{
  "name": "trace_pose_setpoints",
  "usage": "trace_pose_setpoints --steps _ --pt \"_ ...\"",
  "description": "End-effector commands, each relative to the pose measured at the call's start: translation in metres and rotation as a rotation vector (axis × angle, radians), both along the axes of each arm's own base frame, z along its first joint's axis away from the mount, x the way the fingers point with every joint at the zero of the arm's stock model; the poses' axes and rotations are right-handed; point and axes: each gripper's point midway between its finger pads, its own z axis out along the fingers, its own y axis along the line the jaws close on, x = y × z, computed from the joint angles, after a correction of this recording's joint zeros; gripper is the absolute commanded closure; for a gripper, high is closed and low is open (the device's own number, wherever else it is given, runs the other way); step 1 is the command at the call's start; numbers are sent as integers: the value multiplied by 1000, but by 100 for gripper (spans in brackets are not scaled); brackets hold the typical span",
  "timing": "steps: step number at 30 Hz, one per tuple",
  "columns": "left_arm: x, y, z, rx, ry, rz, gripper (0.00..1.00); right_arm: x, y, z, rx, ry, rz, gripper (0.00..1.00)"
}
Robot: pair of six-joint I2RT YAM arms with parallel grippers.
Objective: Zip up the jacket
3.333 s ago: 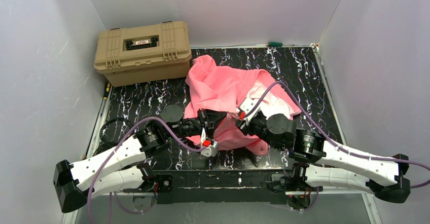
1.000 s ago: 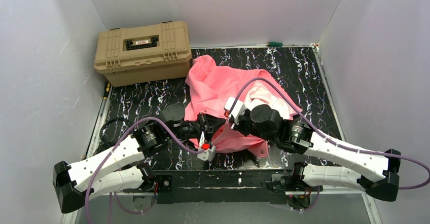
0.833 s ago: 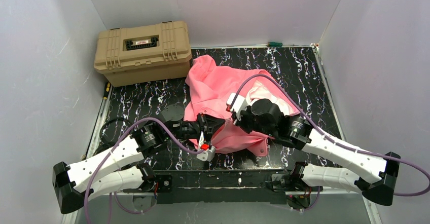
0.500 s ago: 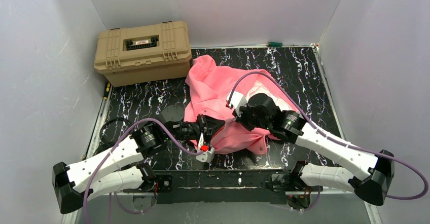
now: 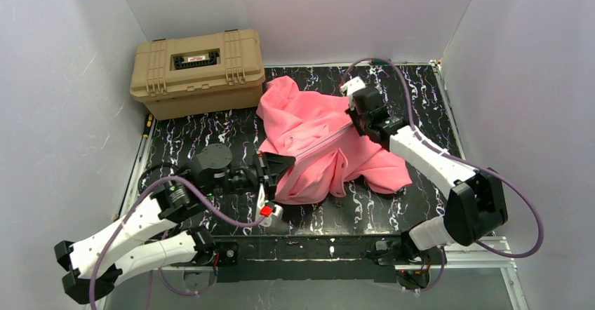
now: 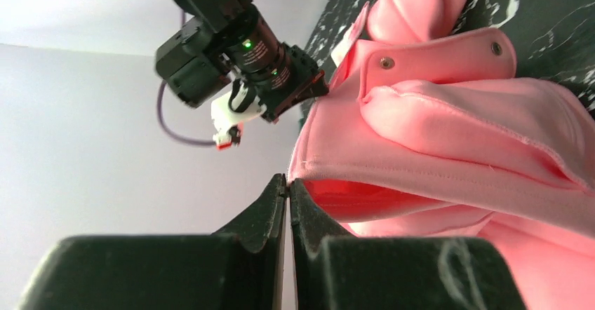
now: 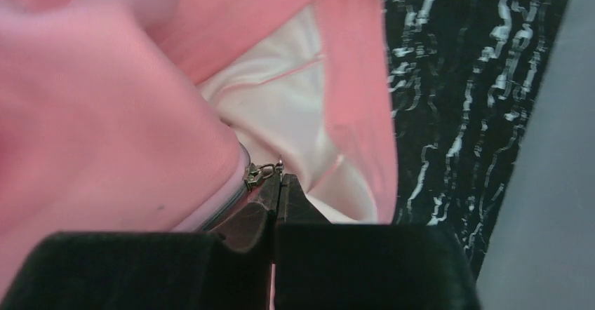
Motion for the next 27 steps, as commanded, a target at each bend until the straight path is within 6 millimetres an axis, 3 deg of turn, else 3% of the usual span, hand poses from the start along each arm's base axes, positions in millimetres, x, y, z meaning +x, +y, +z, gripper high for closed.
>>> trace_pose_setpoints --steps 1,8,10,12,13,14,15,16,18,20,24,27 --pt "-13 35 50 -56 -148 25 100 63 -61 60 39 -240 -340 99" --pt "-9 73 53 13 -239 132 100 123 -130 84 76 -320 -556 99" --pt "-6 86 52 36 -244 181 100 134 -125 93 125 -327 -527 99" --pt "-2 92 49 26 -193 231 100 135 -107 102 213 -313 -462 99" --pt "2 91 49 -3 -135 270 94 131 -97 101 255 -293 -433 99" --pt "7 88 51 -48 -34 316 76 125 -88 100 299 -279 -422 99" --pt "13 85 55 -109 99 377 48 115 -77 99 320 -273 -399 99" --pt "24 76 51 -138 238 453 37 105 -68 99 333 -278 -380 99" --pt "36 60 49 -182 470 554 29 81 -49 101 342 -294 -338 99" --pt "47 34 36 -198 677 583 6 62 -48 104 366 -295 -340 99" --pt "116 -9 13 -309 995 651 2 34 -55 111 399 -294 -342 99" --pt "149 -45 -12 -361 1150 509 2 19 -51 119 440 -288 -308 99"
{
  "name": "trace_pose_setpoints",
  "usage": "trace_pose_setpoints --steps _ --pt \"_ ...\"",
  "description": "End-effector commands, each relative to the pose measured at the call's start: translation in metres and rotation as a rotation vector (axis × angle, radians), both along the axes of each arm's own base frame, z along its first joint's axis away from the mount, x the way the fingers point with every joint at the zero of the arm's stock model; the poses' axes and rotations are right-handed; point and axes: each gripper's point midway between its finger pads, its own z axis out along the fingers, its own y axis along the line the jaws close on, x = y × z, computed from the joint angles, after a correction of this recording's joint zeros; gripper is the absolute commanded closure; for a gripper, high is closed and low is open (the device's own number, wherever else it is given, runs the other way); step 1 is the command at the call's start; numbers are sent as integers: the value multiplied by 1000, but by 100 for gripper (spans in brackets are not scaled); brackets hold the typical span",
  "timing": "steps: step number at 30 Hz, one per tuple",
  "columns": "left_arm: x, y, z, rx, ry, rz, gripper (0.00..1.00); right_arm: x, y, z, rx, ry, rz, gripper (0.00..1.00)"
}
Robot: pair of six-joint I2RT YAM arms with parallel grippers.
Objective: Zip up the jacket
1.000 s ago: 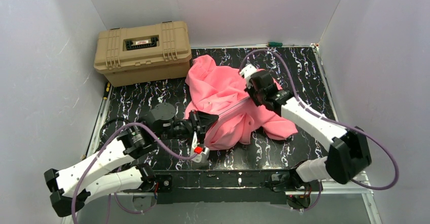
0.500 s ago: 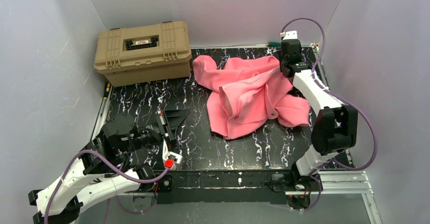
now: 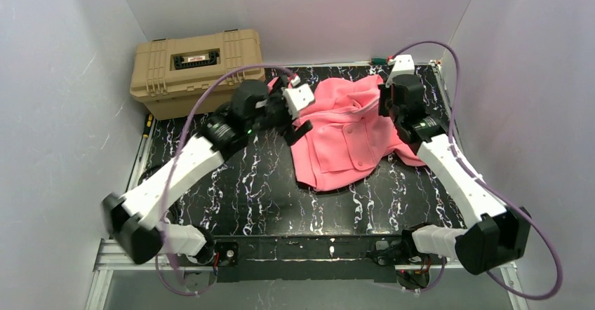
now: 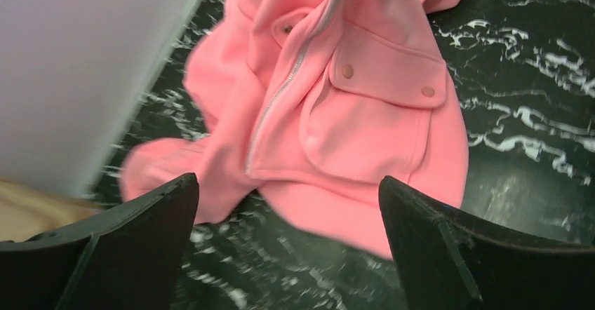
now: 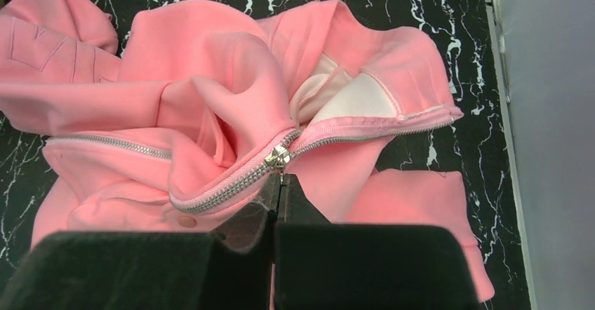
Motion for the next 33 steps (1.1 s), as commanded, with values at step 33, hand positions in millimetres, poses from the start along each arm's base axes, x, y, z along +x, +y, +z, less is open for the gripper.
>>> trace_pose_setpoints --steps 33 --pt "78 -208 -68 -367 232 -407 41 -32 23 53 146 -19 152 99"
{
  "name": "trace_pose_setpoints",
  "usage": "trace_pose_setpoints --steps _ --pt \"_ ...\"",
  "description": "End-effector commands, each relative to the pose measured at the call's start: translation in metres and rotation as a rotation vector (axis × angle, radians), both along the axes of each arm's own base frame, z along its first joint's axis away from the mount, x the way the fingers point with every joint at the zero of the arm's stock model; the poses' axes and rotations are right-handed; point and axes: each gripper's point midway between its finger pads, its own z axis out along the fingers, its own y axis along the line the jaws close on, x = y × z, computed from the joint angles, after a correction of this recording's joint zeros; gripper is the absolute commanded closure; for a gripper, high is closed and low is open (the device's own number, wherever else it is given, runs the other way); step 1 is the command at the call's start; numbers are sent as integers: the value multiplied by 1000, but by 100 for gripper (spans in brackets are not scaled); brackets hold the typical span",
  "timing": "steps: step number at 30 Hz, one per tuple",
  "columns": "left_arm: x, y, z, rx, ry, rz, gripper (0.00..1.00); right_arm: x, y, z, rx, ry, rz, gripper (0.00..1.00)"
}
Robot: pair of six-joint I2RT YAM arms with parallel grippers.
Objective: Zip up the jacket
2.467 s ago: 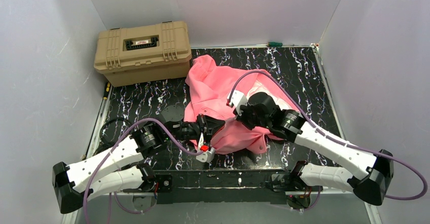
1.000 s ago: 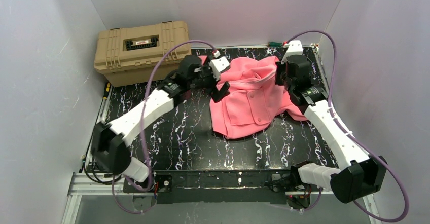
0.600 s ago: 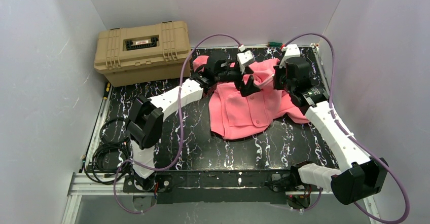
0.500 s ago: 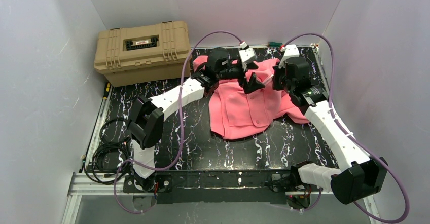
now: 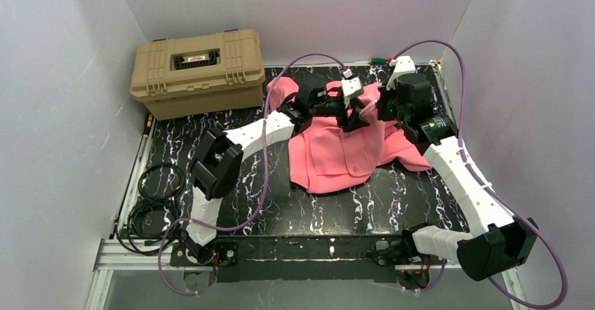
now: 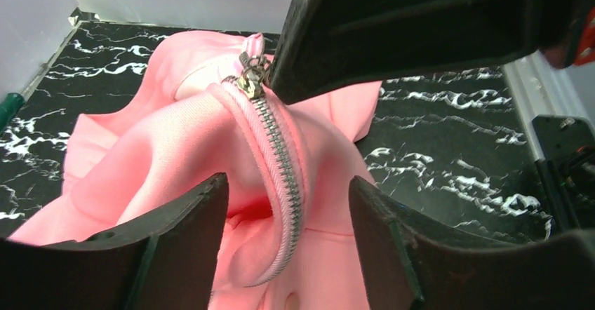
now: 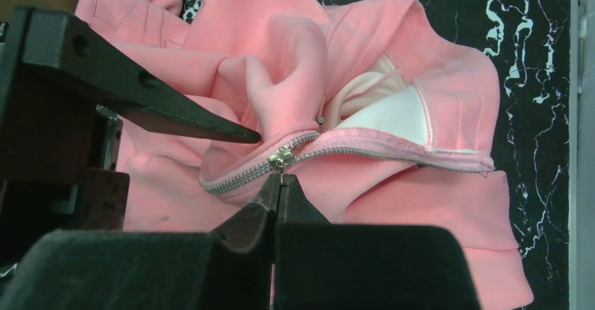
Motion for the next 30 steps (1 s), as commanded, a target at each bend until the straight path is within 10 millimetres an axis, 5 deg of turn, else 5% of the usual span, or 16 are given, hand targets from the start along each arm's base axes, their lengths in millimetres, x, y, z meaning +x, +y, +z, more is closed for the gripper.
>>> trace_pose_setpoints --steps 1,4,5,11,19,25,30 --pt "4 -4 34 -50 -65 18 56 2 7 40 50 -94 26 99" --pt "4 -1 45 -56 -106 32 97 3 5 42 42 -99 20 99" --pt "2 3 50 -56 -138 39 100 4 3 42 33 -100 13 99" --pt "-31 62 59 113 -394 31 100 16 -15 24 -39 -57 -37 99" --pt "-100 156 -4 491 -417 -20 100 22 -26 -7 -104 20 -76 99" --pt "-121 188 -21 603 -446 -24 100 11 -36 -18 -127 45 -112 99" --pt "-129 203 -20 619 -442 0 100 9 -67 -33 -266 91 -223 99"
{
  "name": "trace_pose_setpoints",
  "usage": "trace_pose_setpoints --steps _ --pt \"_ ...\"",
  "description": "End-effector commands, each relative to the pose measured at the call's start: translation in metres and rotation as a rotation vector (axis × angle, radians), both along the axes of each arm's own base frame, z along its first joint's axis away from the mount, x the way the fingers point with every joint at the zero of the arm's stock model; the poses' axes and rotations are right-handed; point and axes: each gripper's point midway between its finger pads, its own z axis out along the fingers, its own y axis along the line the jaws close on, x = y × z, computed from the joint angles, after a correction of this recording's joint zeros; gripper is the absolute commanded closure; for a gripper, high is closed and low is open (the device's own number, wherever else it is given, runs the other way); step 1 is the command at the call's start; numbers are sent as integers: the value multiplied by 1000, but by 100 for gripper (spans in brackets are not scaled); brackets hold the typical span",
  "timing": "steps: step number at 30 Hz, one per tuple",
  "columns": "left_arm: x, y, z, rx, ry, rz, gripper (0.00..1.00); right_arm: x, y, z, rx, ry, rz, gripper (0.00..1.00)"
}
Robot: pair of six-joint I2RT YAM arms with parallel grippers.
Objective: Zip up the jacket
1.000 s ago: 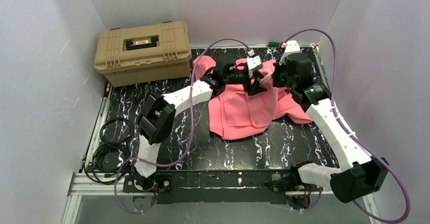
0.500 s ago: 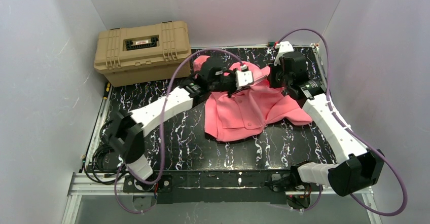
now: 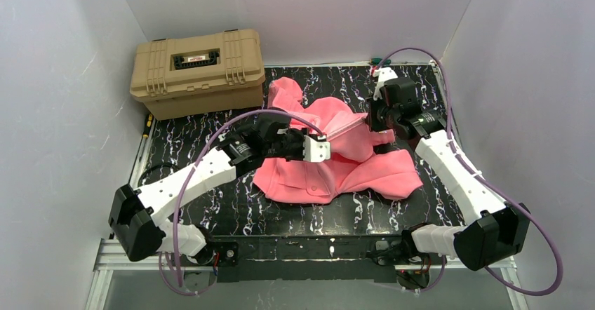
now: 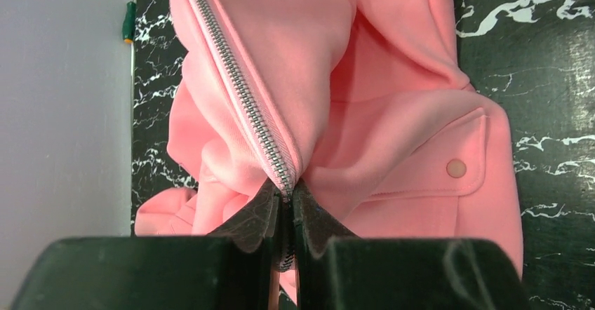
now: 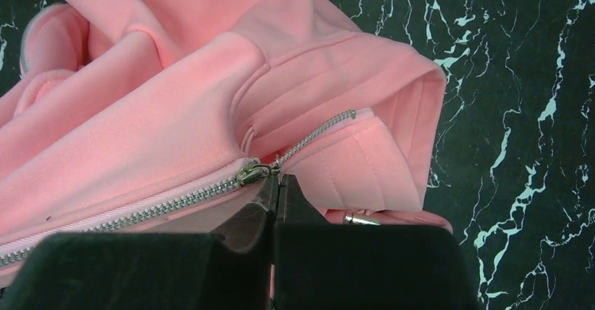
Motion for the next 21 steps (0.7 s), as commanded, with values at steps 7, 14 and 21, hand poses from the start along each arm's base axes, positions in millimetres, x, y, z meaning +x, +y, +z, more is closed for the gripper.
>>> trace_pose_setpoints --steps 7,14,21 --pt "-40 57 -21 126 61 26 100 26 -127 -15 -444 -63 -491 99" --pt "-33 43 -3 43 82 66 86 38 -123 18 -356 -168 -515 99" --pt "21 31 88 -255 296 351 2 68 -144 64 -288 -262 -615 79"
